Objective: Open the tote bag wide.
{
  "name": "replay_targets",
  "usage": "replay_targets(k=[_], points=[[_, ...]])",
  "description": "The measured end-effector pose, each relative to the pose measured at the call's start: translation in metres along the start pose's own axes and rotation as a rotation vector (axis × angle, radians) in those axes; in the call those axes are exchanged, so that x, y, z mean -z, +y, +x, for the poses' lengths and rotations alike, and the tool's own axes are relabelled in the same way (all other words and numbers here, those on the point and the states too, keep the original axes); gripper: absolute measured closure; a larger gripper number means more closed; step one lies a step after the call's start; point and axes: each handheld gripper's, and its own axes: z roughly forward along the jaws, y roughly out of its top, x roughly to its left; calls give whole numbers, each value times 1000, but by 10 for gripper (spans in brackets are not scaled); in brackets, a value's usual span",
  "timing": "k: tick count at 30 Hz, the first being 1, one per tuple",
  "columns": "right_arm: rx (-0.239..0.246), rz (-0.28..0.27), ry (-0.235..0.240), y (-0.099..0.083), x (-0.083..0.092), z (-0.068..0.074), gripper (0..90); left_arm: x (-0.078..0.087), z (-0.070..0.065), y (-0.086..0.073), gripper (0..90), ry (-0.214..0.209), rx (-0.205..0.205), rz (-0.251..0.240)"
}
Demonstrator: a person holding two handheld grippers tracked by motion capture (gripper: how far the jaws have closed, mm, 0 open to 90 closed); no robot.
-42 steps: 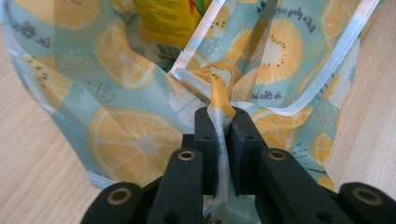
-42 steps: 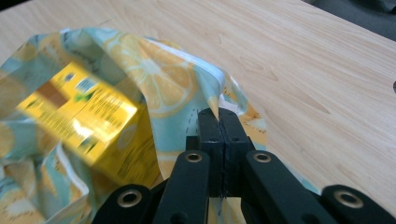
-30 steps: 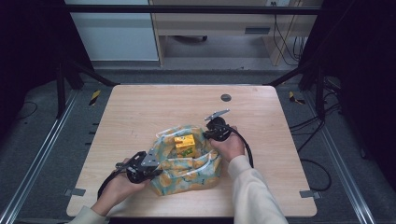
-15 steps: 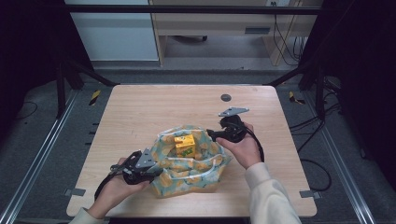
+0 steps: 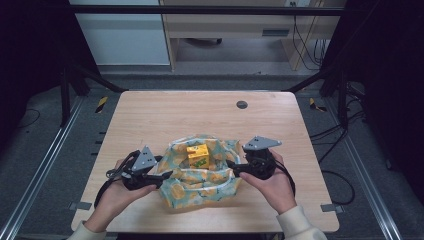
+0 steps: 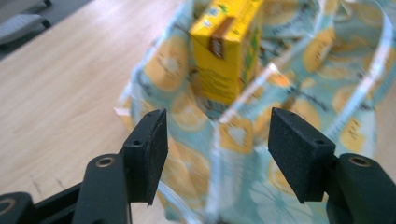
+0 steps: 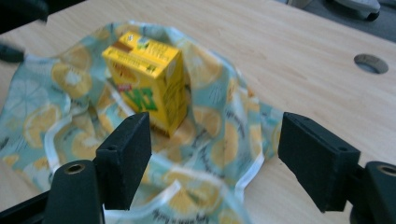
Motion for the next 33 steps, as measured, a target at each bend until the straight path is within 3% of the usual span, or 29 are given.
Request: replay_targets(k=[9, 12, 15, 17, 21, 25, 27, 33], points=[[-15, 48, 20, -37, -13, 16, 198, -36, 25, 6, 357, 35, 7, 52], [-29, 51, 9, -43, -20, 17, 171, -55, 27, 5, 352, 53, -30, 106], [-58, 89, 16, -51, -31, 17, 154, -67, 32, 3, 348, 56, 0, 112], [-61, 112, 21, -55, -36, 17, 233, -70, 34, 3, 422, 52, 26, 88], [-22, 167, 38, -62, -42, 16, 578, -73, 34, 5, 651, 61, 35, 65], [-11, 187, 56, -64, -42, 15, 801, -72, 37, 7, 773, 70, 55, 44], [-10, 182, 55, -65, -42, 12, 875, -75, 40, 6, 804, 79, 67, 57], [-8, 201, 34, -69, -42, 4, 895, -87, 46, -6, 847, 93, 67, 125]])
